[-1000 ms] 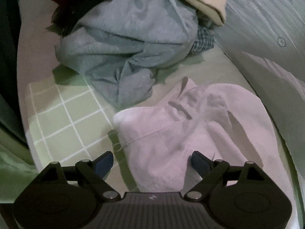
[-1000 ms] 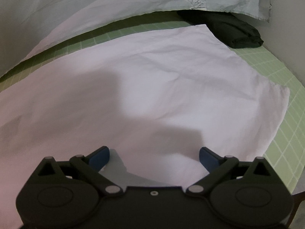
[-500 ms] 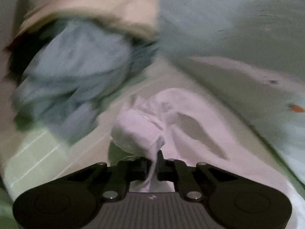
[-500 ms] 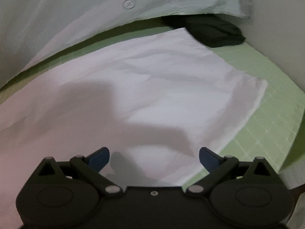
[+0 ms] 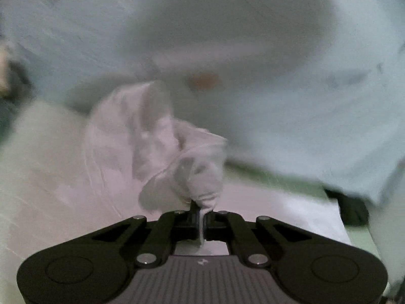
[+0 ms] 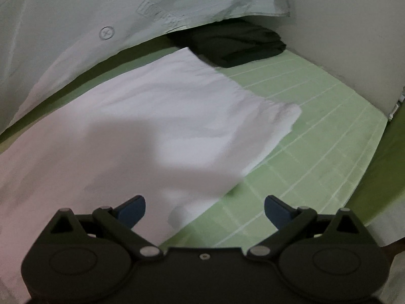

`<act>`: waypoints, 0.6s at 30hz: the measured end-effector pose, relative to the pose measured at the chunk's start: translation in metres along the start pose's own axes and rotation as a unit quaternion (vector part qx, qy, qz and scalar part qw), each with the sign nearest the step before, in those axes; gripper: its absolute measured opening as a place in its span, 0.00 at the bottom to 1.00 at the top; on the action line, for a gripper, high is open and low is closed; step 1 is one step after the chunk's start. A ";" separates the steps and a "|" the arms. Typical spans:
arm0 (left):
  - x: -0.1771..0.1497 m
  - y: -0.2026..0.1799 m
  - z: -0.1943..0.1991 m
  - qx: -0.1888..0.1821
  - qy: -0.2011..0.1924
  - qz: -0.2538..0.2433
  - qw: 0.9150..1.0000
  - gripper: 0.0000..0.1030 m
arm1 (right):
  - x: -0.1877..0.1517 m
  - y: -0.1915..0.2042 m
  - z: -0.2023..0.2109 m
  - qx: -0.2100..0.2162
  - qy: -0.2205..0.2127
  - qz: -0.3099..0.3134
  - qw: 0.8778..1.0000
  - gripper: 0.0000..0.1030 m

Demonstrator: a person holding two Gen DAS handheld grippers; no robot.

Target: Fold clothes

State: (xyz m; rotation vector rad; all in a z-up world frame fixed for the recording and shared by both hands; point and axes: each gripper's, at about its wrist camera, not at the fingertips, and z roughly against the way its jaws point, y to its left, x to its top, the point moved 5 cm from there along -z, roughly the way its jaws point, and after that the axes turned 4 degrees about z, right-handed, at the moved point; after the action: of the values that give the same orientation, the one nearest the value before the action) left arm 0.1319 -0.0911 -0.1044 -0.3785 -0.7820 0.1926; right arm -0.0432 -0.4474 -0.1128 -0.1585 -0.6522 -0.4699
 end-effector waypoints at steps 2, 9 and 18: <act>-0.033 -0.015 -0.041 0.019 0.082 -0.020 0.996 0.18 | 0.001 -0.008 -0.004 0.003 0.003 -0.002 1.000 0.99; -0.057 -0.035 -0.045 0.041 0.123 -0.057 0.990 0.45 | 0.005 -0.024 -0.015 0.016 0.011 0.008 1.000 0.99; -0.016 -0.016 -0.012 0.121 0.037 -0.028 0.992 0.87 | 0.033 -0.020 -0.026 0.017 -0.040 0.054 0.998 0.99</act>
State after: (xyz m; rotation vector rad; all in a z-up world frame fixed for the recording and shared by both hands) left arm 0.1292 -0.1141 -0.1161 -0.1324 -0.6863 0.2169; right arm -0.0156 -0.4848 -0.1130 -0.1804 -0.7263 -0.3501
